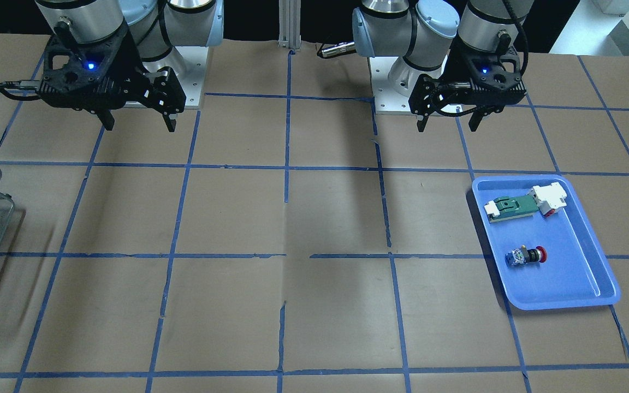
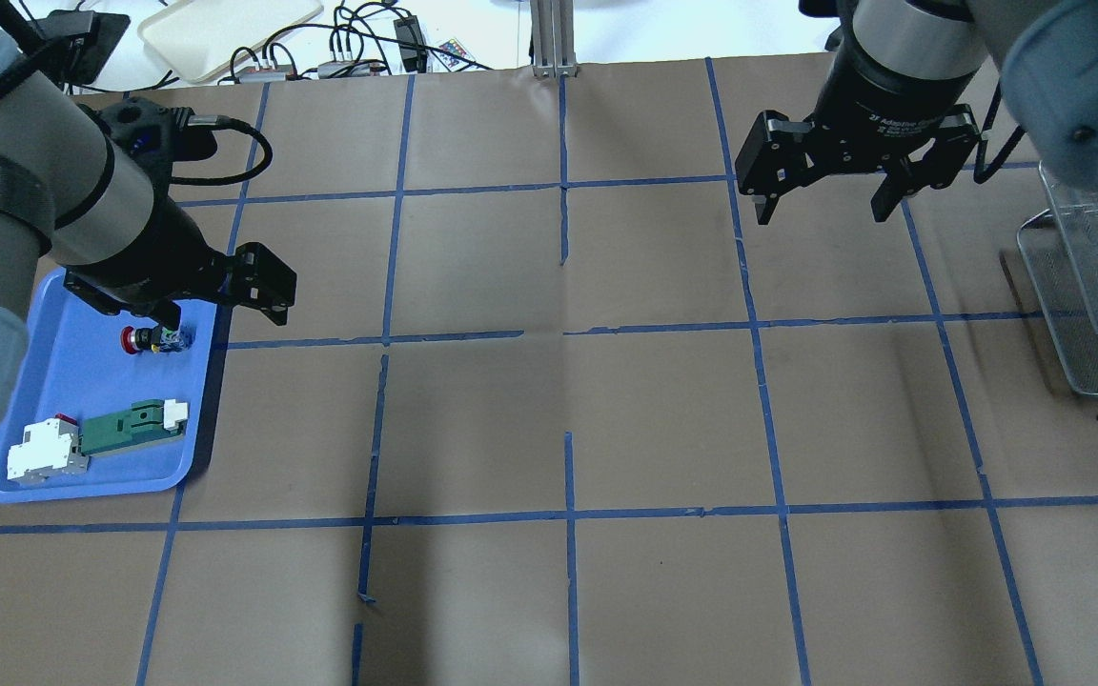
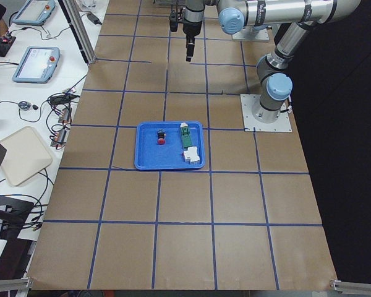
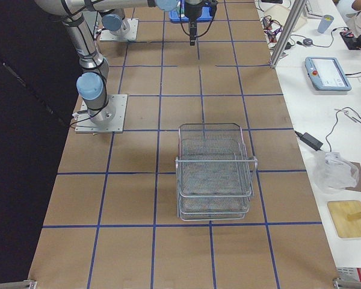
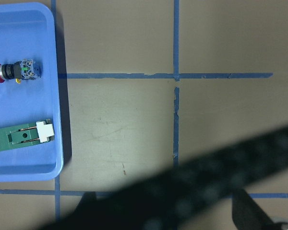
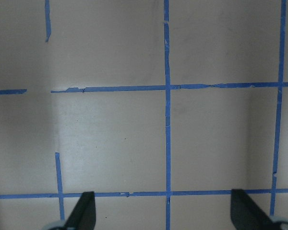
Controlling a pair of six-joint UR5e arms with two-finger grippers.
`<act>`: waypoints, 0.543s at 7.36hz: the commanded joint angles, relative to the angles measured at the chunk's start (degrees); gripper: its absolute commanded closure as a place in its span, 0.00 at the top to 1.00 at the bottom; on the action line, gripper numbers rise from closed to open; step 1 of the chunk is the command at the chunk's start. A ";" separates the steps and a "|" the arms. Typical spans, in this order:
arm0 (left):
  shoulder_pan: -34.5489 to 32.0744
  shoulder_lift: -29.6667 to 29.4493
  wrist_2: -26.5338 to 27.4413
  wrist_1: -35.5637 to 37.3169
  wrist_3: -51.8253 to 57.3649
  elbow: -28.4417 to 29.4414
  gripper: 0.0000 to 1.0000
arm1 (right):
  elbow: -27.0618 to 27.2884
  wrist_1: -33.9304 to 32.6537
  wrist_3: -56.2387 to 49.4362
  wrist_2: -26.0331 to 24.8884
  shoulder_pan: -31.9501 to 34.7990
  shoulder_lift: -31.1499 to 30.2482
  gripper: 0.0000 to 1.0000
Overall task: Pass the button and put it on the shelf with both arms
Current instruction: 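Move the left gripper from above the tray toward its edge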
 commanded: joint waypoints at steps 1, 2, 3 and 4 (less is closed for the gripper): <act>0.00 0.73 -0.09 -0.22 -0.08 0.05 1.00 | 0.61 0.21 0.58 -0.44 0.45 -1.92 1.00; -0.09 0.21 -0.18 -0.05 -0.69 0.13 1.00 | 0.61 -0.40 -0.71 -1.75 -0.25 -2.11 1.00; 0.00 -0.06 -0.18 0.04 -0.96 0.22 1.00 | 0.61 0.38 -1.16 -2.11 -0.86 -2.46 1.00; -0.09 -0.06 0.00 0.04 -0.44 -0.13 1.00 | 0.79 0.04 -1.17 -1.24 -0.69 -2.46 1.00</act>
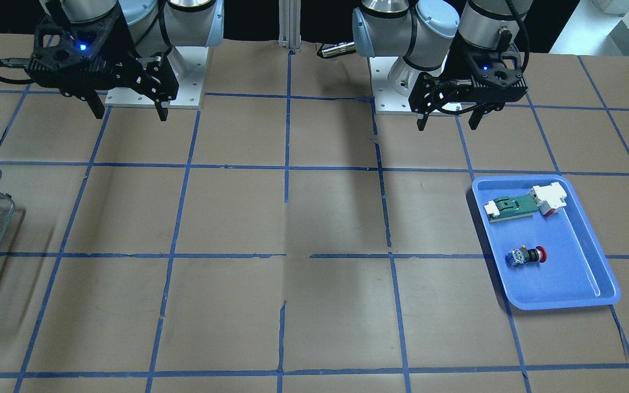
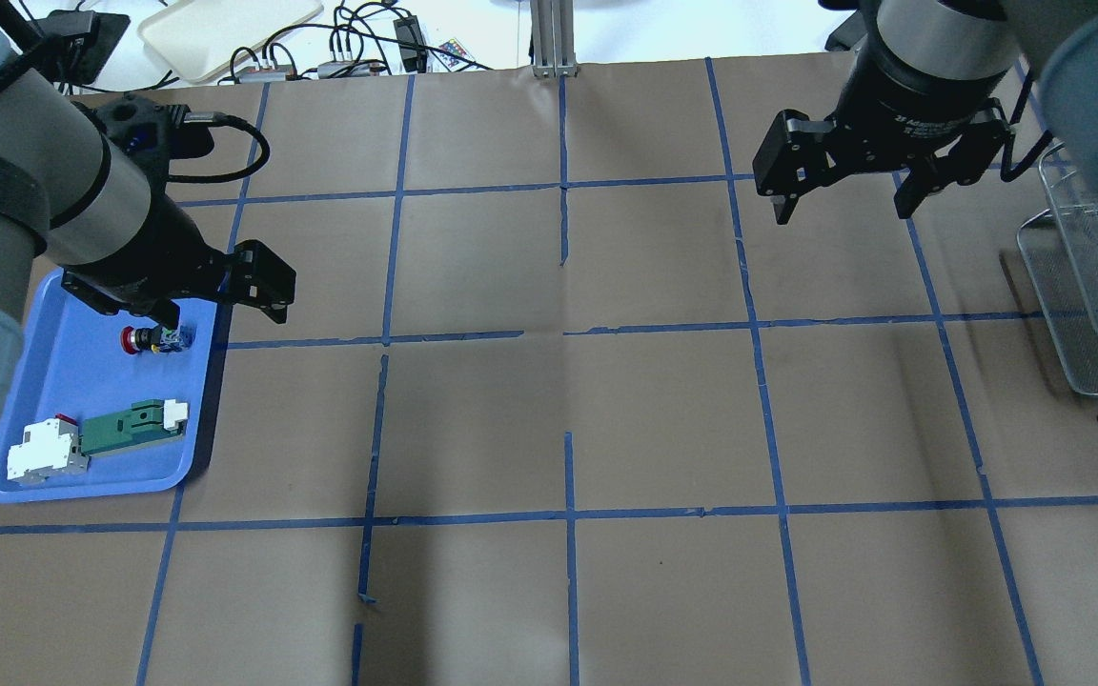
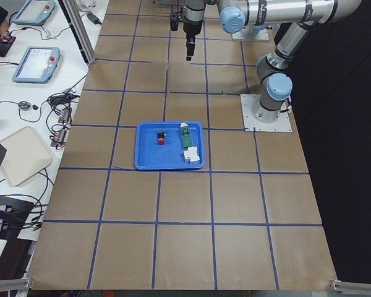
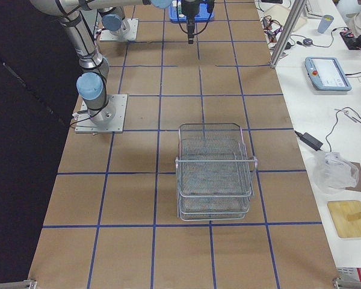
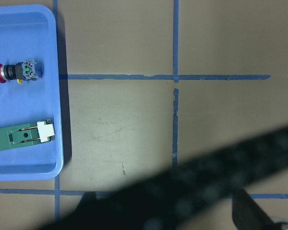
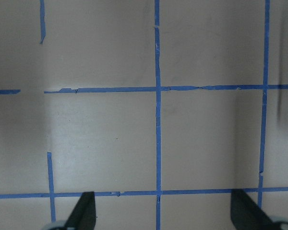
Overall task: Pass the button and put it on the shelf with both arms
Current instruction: 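Move the left gripper from above the tray toward its edge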
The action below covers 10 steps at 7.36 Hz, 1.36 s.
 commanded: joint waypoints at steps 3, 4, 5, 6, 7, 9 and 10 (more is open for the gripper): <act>-0.05 0.13 0.12 0.40 0.49 -0.03 1.00 | -0.28 0.55 -0.28 1.67 0.02 -0.48 1.00; 0.04 -0.22 0.12 0.58 0.49 -0.21 1.00 | -0.02 -0.14 -0.19 1.85 -0.15 -0.14 1.00; 0.21 -0.14 0.12 0.58 0.49 0.05 1.00 | -0.02 -0.23 -0.19 1.85 -0.16 -0.13 1.00; 0.30 -0.14 0.38 2.14 0.58 -0.12 1.00 | 0.07 -0.06 -0.19 1.77 -0.07 -0.40 1.00; 0.83 -0.14 0.47 2.77 0.67 0.05 1.00 | 0.07 -0.23 -0.02 1.85 -0.07 -0.40 1.00; 11.39 -1.79 0.13 5.57 -0.29 -0.38 1.00 | 0.16 -0.32 -0.19 1.59 -0.16 -0.22 1.00; 19.47 -3.72 -0.05 8.55 -1.08 -1.87 1.00 | 0.16 -0.32 -0.37 0.72 -0.16 -0.22 1.00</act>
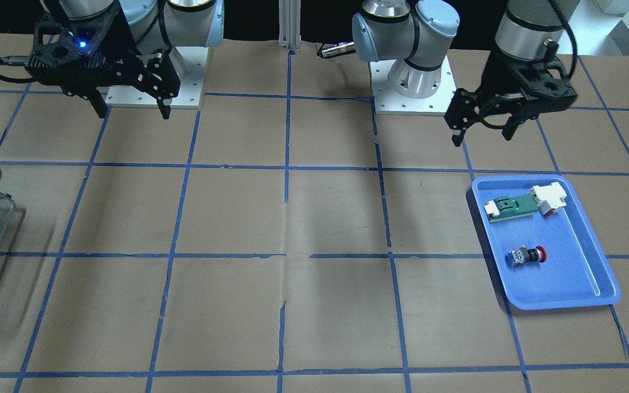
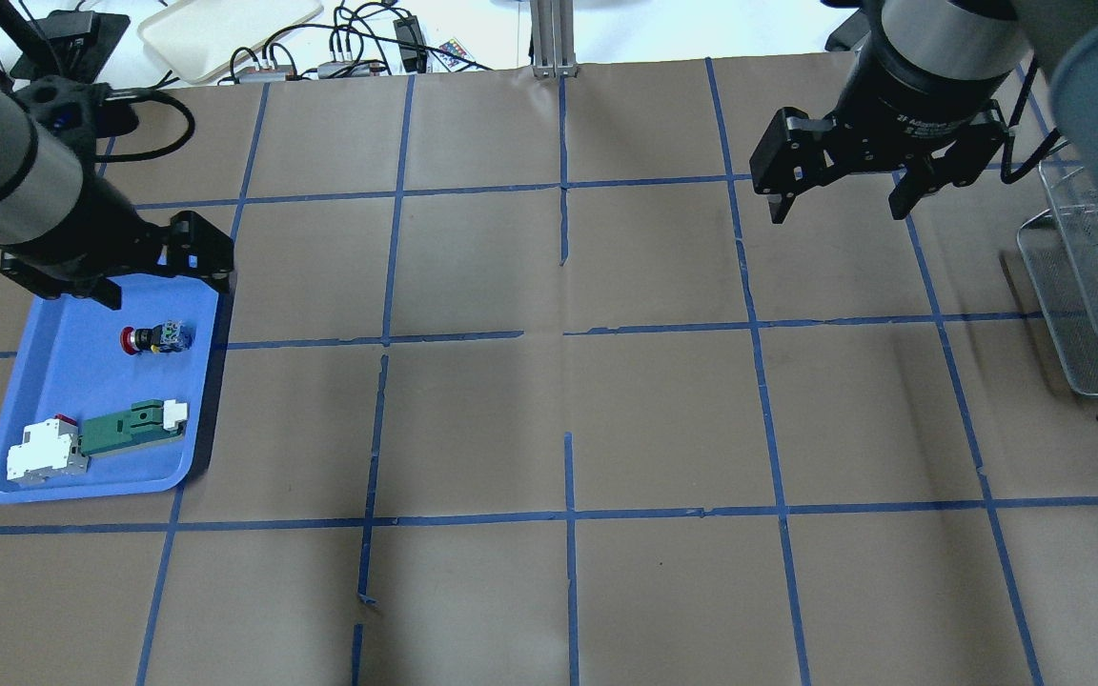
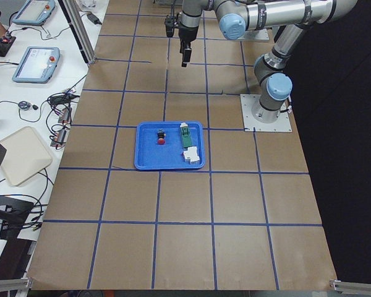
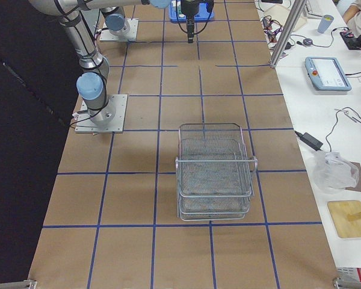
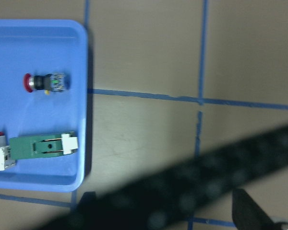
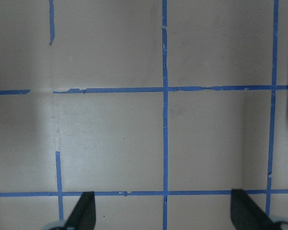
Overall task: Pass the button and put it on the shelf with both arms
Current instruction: 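Move the left gripper from above the tray toward its edge, then lower the open left gripper into the tray beside the red button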
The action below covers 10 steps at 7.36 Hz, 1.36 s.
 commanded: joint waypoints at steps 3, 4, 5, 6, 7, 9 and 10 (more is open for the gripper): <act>22.60 -8.25 -2.92 15.27 -4.09 -5.04 1.00 | 0.11 0.14 -0.17 -0.73 -0.01 0.03 1.00; 26.46 -11.15 -3.10 15.28 -11.58 -4.42 1.00 | 0.19 0.05 -0.08 -0.73 -0.10 0.03 1.00; 27.98 -13.61 -4.49 15.28 -21.31 -3.55 1.00 | 0.28 0.22 0.09 -0.73 0.07 -0.06 1.00; 27.99 -16.42 -5.55 15.36 -30.81 -2.75 1.00 | 0.37 0.23 -0.08 -0.73 0.08 -0.06 1.00; 28.08 -18.71 -8.61 15.36 -39.34 -2.40 1.00 | 0.37 0.23 -0.17 -0.81 0.08 -0.15 1.00; 28.17 -25.20 -16.52 15.36 -43.18 3.55 1.00 | 0.63 0.14 -0.26 -0.82 0.08 -0.15 1.00; 28.17 -28.28 -17.50 15.36 -47.30 5.58 1.00 | 0.72 0.14 -0.17 -0.73 0.16 -0.15 1.00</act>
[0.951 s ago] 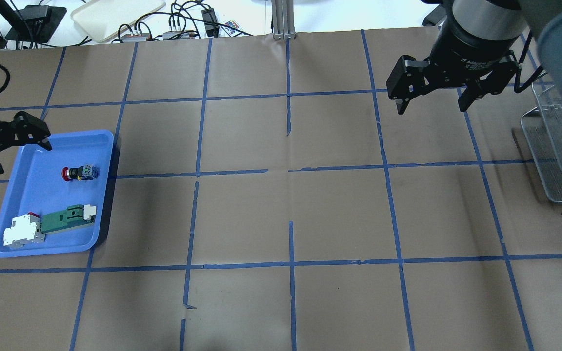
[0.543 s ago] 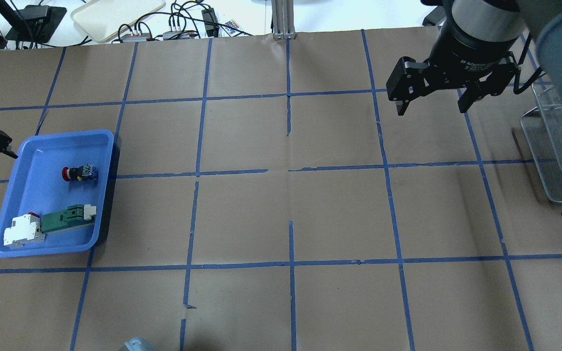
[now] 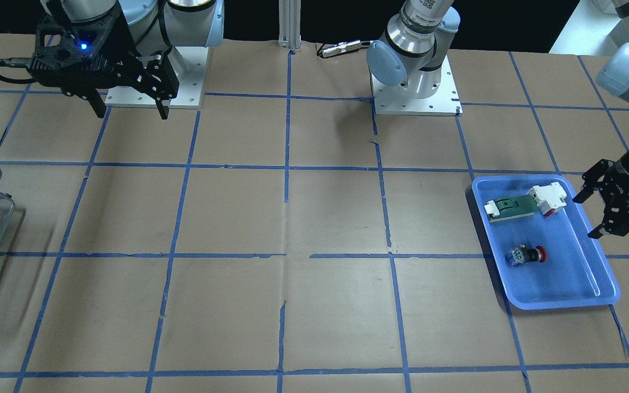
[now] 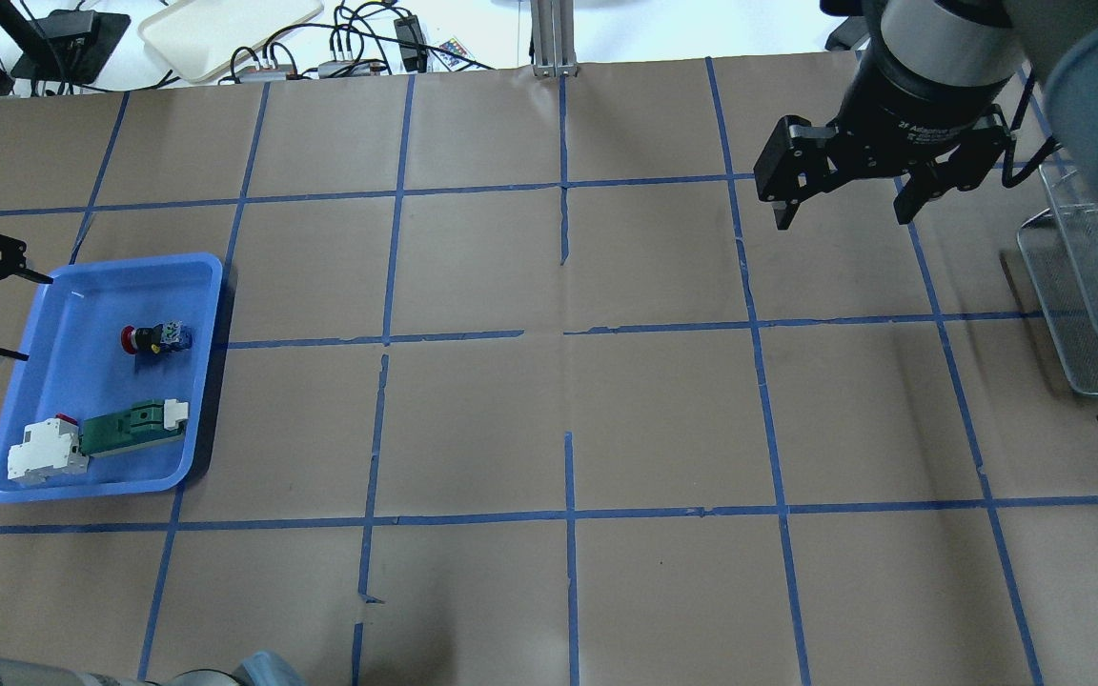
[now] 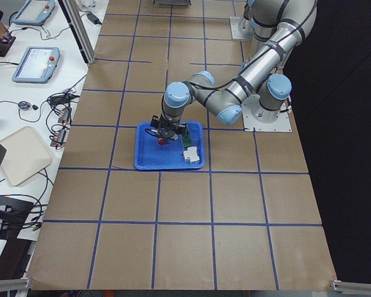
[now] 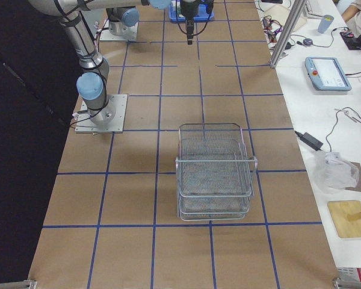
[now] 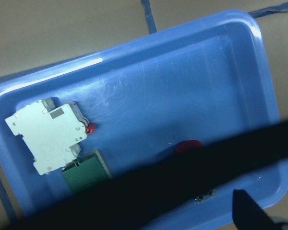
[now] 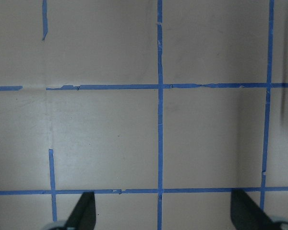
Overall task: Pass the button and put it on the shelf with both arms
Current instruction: 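Lower the open left gripper into the tray beside the red button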
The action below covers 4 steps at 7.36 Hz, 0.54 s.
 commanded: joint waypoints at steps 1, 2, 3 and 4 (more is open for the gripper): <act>0.04 -6.33 -6.57 0.00 -7.52 3.63 1.00 | 0.10 -0.01 -0.03 0.07 -0.02 -0.01 1.00; -0.05 -7.92 -8.35 0.00 -11.12 3.72 1.00 | 0.10 -0.01 -0.03 -0.02 0.07 -0.01 1.00; -0.05 -9.24 -8.63 0.00 -14.37 3.64 1.00 | 0.28 0.42 0.31 0.24 -0.02 -0.01 1.00; -0.05 -10.47 -8.64 -0.08 -14.93 3.55 1.00 | 0.62 0.25 0.23 -0.02 -0.02 -0.01 1.00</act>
